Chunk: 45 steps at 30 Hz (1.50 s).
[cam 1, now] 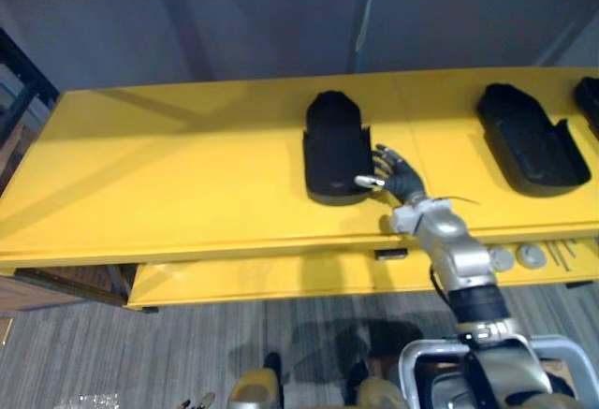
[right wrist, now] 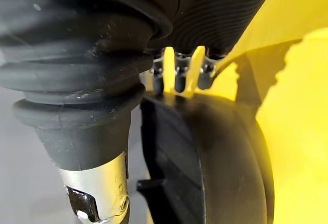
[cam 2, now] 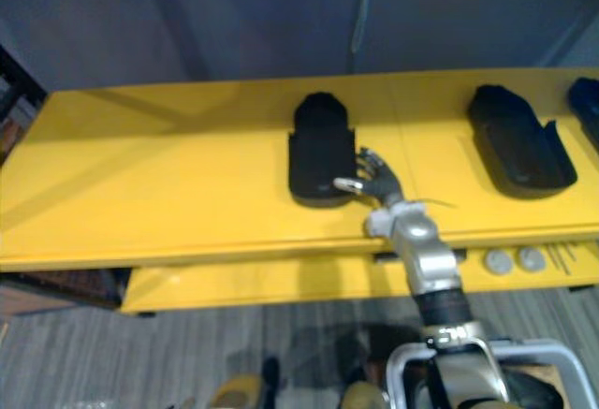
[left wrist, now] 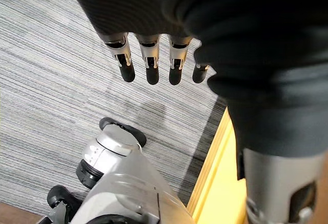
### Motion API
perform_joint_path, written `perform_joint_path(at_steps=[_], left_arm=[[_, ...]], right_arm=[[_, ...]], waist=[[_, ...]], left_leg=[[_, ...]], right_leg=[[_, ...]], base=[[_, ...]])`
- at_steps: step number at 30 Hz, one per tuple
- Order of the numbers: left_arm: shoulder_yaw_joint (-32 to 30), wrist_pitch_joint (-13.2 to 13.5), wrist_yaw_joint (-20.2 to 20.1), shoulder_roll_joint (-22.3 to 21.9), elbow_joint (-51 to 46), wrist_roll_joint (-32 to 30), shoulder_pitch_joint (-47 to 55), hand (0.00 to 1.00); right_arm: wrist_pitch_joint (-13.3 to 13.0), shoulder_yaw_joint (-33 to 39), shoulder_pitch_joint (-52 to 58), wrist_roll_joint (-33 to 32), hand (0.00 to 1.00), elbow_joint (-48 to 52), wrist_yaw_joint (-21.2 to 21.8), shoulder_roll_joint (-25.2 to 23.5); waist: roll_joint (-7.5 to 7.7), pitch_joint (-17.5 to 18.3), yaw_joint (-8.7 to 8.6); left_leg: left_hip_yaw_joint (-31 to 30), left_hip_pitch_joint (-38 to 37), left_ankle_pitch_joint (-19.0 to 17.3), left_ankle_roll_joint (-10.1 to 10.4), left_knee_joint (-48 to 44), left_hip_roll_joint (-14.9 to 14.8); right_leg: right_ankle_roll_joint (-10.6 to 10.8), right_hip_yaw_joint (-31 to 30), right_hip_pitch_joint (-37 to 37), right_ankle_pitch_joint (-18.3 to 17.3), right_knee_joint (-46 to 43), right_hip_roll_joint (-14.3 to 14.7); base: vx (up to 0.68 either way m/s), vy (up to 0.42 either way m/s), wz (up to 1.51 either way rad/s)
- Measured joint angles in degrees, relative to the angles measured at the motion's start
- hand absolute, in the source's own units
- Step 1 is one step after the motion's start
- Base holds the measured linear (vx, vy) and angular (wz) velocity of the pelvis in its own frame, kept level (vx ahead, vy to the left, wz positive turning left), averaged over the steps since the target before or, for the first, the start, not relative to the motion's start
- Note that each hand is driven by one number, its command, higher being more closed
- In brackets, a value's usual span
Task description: Walk over and take plastic housings, then place them on the shelf
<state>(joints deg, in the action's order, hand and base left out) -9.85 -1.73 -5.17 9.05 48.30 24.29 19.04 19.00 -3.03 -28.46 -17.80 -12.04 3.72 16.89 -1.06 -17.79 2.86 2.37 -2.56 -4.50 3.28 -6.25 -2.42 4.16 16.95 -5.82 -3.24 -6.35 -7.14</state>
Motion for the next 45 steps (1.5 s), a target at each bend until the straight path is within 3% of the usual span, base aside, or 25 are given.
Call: perform_joint_path(at_steps=[7,13,15,17,18,19,20,21,23,24,27,31,36,41,45], left_arm=[[0.0,0.1,0.0,0.0,-0.1,-0.1,-1.2,0.0],[0.9,0.4,0.1,0.1,-0.1,-0.1,-1.2,0.0],[2.1,0.4,0.1,0.1,-0.1,-0.2,-1.2,0.0],[2.2,1.1,0.1,0.1,0.1,-0.1,-1.2,0.0],[2.2,1.5,0.1,0.1,0.2,-0.1,-1.2,0.0],[2.2,2.8,0.2,0.0,0.4,-0.1,-1.1,0.0],[2.2,3.1,0.2,0.0,0.4,-0.1,-1.2,0.0],[2.2,4.2,0.4,-0.2,0.7,-0.1,-1.2,0.0],[2.1,5.5,0.5,-0.5,1.6,-0.1,-1.1,0.0],[2.1,6.1,0.5,-0.6,2.0,-0.1,-1.1,0.0],[2.0,7.2,0.5,-0.7,2.7,-0.1,-0.8,0.0],[0.9,9.6,1.0,-1.4,3.5,-0.1,-0.3,0.0],[-3.1,11.6,3.2,-4.5,3.5,-0.6,0.6,0.0],[-2.9,11.7,3.9,-5.2,3.1,-2.6,0.7,0.0],[-2.2,12.1,4.4,-5.2,2.3,-2.5,0.6,0.0]], right_arm=[[-0.1,0.0,0.1,0.2,0.0,-0.1,-0.6,-1.1],[-2.0,0.0,0.3,7.0,0.0,-0.7,-7.4,-2.1],[-5.5,0.2,0.8,12.7,0.0,-0.9,-12.7,-2.1],[-12.6,1.8,0.9,19.5,0.0,-0.1,-19.3,-2.3],[-14.3,2.3,1.0,20.7,0.0,0.6,-20.7,-2.4],[-18.5,3.6,1.6,23.5,0.0,4.0,-23.8,-2.5],[-20.4,4.1,2.1,24.8,0.0,6.2,-25.1,-2.5],[-24.1,4.6,3.5,26.8,0.0,11.7,-27.4,-2.5],[-29.6,5.3,7.6,27.0,0.0,20.8,-28.4,-2.5],[-31.5,5.6,10.3,27.3,0.0,25.1,-28.2,-2.5],[-32.7,7.0,16.2,27.3,0.0,31.2,-25.6,-2.5],[-33.0,14.4,29.6,20.8,0.0,35.7,-20.6,-2.8],[-36.7,21.3,44.8,9.5,0.0,35.6,-15.5,-9.2],[-45.8,22.7,53.4,3.7,0.0,31.5,-12.8,-13.4],[-49.2,22.5,54.9,2.3,0.0,30.1,-10.7,-13.8]], waist=[[0.89,0.5,-0.24],[0.99,0.5,-0.02],[1.0,0.5,0.19],[1.0,0.5,0.16],[1.0,0.5,0.13],[1.0,0.5,-0.06],[1.0,0.5,-0.18],[1.12,0.6,-0.33],[1.21,0.7,-0.69],[1.4,0.9,-1.25],[2.0,1.3,-1.88],[2.72,2.5,-3.47],[2.49,4.9,-7.02],[1.7,5.7,-9.91],[1.21,5.9,-10.18]], left_leg=[[0.0,-0.4,1.2,0.2,1.9,0.1],[0.0,-0.3,1.2,0.1,1.9,0.2],[0.0,-0.2,1.2,0.1,1.9,0.3],[0.1,-0.1,1.2,0.1,1.9,0.2],[0.1,-0.1,1.2,0.1,1.9,0.1],[0.2,0.1,1.2,0.1,1.9,0.0],[0.3,0.2,1.2,0.1,1.9,0.0],[0.7,0.6,1.2,0.1,1.9,-0.2],[1.4,0.5,1.1,0.0,1.9,-0.3],[1.4,0.4,1.1,0.0,2.1,-0.3],[2.7,-0.7,1.1,0.0,2.8,-0.5],[4.9,-2.3,0.7,-0.2,4.0,-0.5],[7.4,-3.1,0.4,-0.4,5.0,-0.5],[10.3,-4.6,-0.3,-0.2,5.5,-0.7],[10.8,-5.0,-0.3,-0.2,5.8,-0.6]], right_leg=[[0.0,0.1,0.7,0.0,0.0,-0.5],[0.1,0.2,0.7,0.1,0.0,-0.6],[0.1,0.2,0.7,0.1,0.0,-0.6],[0.0,0.1,0.8,0.1,0.1,-0.5],[0.0,0.0,0.9,0.2,0.2,-0.5],[-0.1,-0.1,1.0,0.2,0.3,-0.3],[-0.1,-0.2,1.2,0.3,0.3,0.0],[-0.3,-0.6,1.8,0.4,0.4,0.1],[-0.3,-1.3,1.9,0.7,0.8,0.2],[-0.3,-1.3,1.9,0.7,0.9,0.3],[-0.3,-2.6,1.9,0.7,1.0,0.3],[-0.1,-4.6,1.9,0.7,1.1,0.3],[0.3,-6.8,2.9,0.9,1.5,0.4],[0.4,-9.6,3.2,1.0,1.6,0.8],[0.4,-9.9,3.3,1.0,1.6,0.9]], base=[[0.0,0.0,0.0],[0.0,0.0,0.0],[0.0,0.0,0.0],[0.0,0.0,0.0],[0.0,0.0,0.0],[0.0,0.0,0.0],[0.0,-0.029,-0.09],[0.02,-0.013,-0.15],[0.02,0.0,-0.16],[0.01,-0.007,-0.07],[0.01,0.007,-0.2],[0.0,0.02,-0.27],[0.03,0.026,-0.26],[0.04,0.025,-0.28],[0.01,0.005,-0.06]])
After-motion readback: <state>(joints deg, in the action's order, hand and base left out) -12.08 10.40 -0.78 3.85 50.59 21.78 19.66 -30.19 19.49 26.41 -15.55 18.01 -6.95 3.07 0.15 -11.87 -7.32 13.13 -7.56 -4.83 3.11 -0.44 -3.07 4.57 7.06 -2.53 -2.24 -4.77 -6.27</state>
